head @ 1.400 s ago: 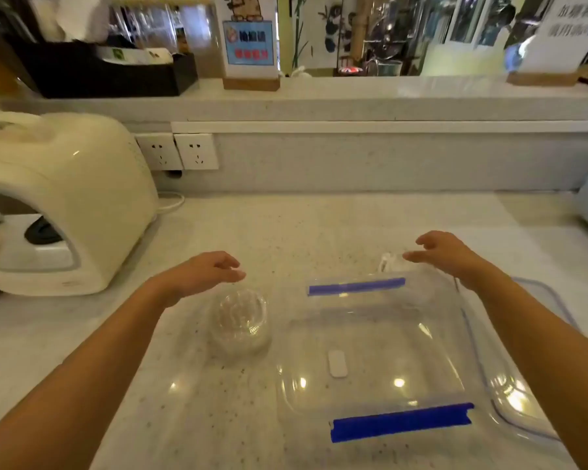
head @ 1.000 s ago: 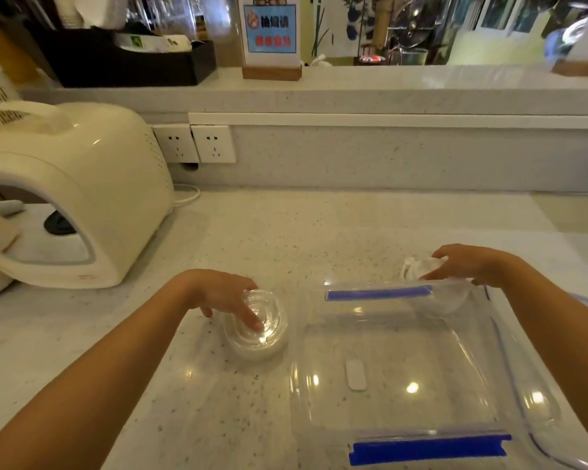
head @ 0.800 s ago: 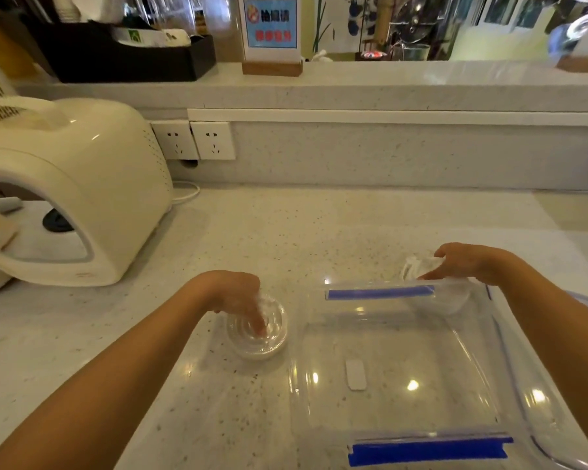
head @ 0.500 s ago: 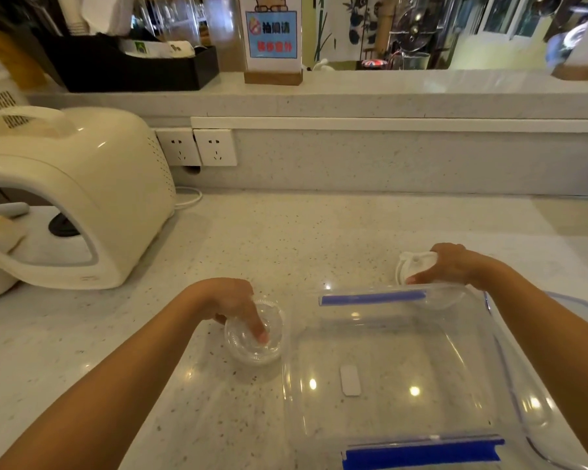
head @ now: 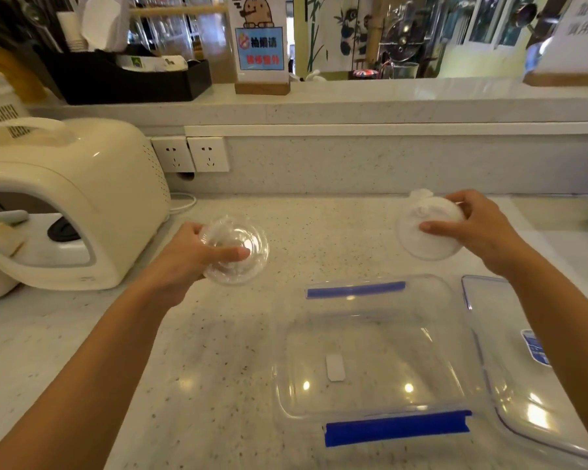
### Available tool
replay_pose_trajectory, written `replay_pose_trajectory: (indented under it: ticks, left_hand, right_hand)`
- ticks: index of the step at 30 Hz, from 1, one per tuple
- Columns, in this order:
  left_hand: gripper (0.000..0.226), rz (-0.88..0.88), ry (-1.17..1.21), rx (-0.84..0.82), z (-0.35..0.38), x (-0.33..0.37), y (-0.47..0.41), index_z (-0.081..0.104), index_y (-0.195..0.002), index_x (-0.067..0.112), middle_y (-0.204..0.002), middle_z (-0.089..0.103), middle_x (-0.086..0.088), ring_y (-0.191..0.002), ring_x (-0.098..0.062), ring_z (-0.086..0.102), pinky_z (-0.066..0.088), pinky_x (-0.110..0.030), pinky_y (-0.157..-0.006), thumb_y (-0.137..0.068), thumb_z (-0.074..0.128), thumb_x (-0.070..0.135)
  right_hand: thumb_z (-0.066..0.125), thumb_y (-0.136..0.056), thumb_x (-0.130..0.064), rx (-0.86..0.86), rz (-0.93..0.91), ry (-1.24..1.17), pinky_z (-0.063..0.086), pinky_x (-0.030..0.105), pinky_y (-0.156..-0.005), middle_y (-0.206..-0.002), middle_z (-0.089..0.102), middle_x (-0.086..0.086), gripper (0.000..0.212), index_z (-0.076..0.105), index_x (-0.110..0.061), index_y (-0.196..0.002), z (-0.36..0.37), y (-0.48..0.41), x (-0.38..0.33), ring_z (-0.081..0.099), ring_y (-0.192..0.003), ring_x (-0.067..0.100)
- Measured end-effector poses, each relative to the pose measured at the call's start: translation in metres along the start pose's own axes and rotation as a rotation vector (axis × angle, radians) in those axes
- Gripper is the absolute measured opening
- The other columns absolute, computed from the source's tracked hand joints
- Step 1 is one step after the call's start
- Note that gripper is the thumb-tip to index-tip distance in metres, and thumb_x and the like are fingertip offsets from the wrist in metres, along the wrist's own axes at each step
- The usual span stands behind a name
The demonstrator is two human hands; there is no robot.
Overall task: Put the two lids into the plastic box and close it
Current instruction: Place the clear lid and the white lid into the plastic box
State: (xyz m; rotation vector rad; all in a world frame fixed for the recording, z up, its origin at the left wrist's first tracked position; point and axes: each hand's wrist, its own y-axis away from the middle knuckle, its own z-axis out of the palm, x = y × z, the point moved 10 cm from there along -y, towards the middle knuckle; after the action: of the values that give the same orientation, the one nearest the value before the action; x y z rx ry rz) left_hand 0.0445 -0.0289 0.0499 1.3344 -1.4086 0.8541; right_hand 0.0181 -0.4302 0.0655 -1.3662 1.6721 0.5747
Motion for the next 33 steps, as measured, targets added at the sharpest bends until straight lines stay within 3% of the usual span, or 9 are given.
replay_pose_trajectory:
  ticks: [2,5,9,11,16,19,24,28,33]
  left_hand:
    - [0.076,0.086,0.085,-0.040,0.008,0.022,0.017,0.052,-0.112,0.012,-0.106,0.063,-0.016,-0.089,-0.028,0.065,0.050,-0.034,-0.072,-0.046,0.088,0.025]
    - [0.071,0.175,0.109,-0.087,0.027,0.041,0.043,0.052,-0.104,0.027,-0.096,0.067,-0.001,-0.079,-0.016,0.069,0.051,-0.027,-0.068,-0.041,0.087,0.029]
    - [0.070,0.171,-0.094,-0.322,0.078,0.040,0.067,0.050,-0.098,0.037,-0.095,0.066,0.001,-0.076,-0.011,0.069,0.053,-0.019,-0.058,-0.039,0.088,0.034]
    - [0.061,0.160,-0.256,-0.453,0.105,0.030,0.070,0.048,-0.098,0.041,-0.096,0.064,0.005,-0.079,-0.006,0.067,0.053,-0.014,-0.057,-0.051,0.086,0.031]
    - [0.050,0.037,-0.446,-0.693,0.154,-0.011,0.061,0.050,-0.103,0.035,-0.102,0.062,0.008,-0.091,-0.013,0.061,0.054,-0.028,-0.081,-0.062,0.080,0.033]
    - [0.049,0.009,-0.579,-0.777,0.177,-0.029,0.051,0.051,-0.107,0.032,-0.102,0.060,0.011,-0.094,-0.010,0.057,0.048,-0.024,-0.080,-0.067,0.077,0.039]
    - [0.052,0.026,-0.849,-0.860,0.199,-0.051,0.037,0.049,-0.116,0.024,-0.118,0.056,0.003,-0.105,-0.017,0.052,0.045,-0.037,-0.097,-0.072,0.072,0.039]
    - [0.058,-0.024,-0.880,-0.808,0.196,-0.056,0.024,0.049,-0.120,0.025,-0.122,0.056,0.002,-0.108,-0.020,0.052,0.044,-0.035,-0.095,-0.069,0.075,0.039]
    - [0.059,0.026,-0.942,-0.738,0.197,-0.059,0.017,0.046,-0.124,0.025,-0.130,0.051,0.002,-0.113,-0.021,0.049,0.041,-0.032,-0.090,-0.072,0.073,0.034]
  right_hand:
    - [0.075,-0.068,-0.025,-0.041,-0.059,-0.030,0.045,0.023,-0.061,-0.099,0.056,0.002,0.051,0.049,-0.016,-0.112,-0.007,0.014,-0.022,0.057,-0.082,0.015]
    - [0.074,-0.059,-0.035,-0.202,-0.130,-0.026,0.051,0.020,-0.061,-0.094,0.063,-0.005,0.049,0.055,-0.024,-0.103,-0.004,0.043,-0.051,0.062,-0.079,0.013]
    - [0.077,-0.050,-0.045,-0.511,-0.161,0.036,0.056,0.034,-0.076,-0.098,0.067,-0.004,0.054,0.062,-0.029,-0.099,0.023,0.075,-0.063,0.064,-0.090,0.017]
    - [0.082,-0.053,-0.047,-0.634,-0.144,0.106,0.056,0.031,-0.075,-0.099,0.066,-0.009,0.052,0.061,-0.034,-0.099,0.039,0.086,-0.056,0.063,-0.091,0.012]
    - [0.073,-0.067,-0.043,-0.843,-0.061,0.269,0.056,0.028,-0.080,-0.105,0.060,-0.012,0.043,0.052,-0.037,-0.105,0.082,0.103,-0.023,0.060,-0.096,0.013]
    - [0.070,-0.076,-0.035,-0.947,-0.035,0.339,0.053,0.032,-0.089,-0.110,0.058,-0.007,0.040,0.050,-0.032,-0.110,0.105,0.111,-0.004,0.058,-0.100,0.015]
    - [0.066,-0.079,-0.037,-0.993,0.041,0.420,0.051,0.031,-0.092,-0.115,0.057,-0.004,0.040,0.049,-0.029,-0.115,0.126,0.111,0.023,0.056,-0.103,0.017]
    - [0.060,-0.082,-0.044,-0.942,0.094,0.415,0.047,0.018,-0.077,-0.111,0.055,-0.009,0.039,0.048,-0.032,-0.117,0.129,0.106,0.036,0.057,-0.098,0.014]
    - [0.052,-0.088,-0.041,-0.848,0.100,0.448,0.045,0.027,-0.088,-0.114,0.053,-0.006,0.033,0.048,-0.029,-0.118,0.127,0.098,0.050,0.053,-0.103,0.014]
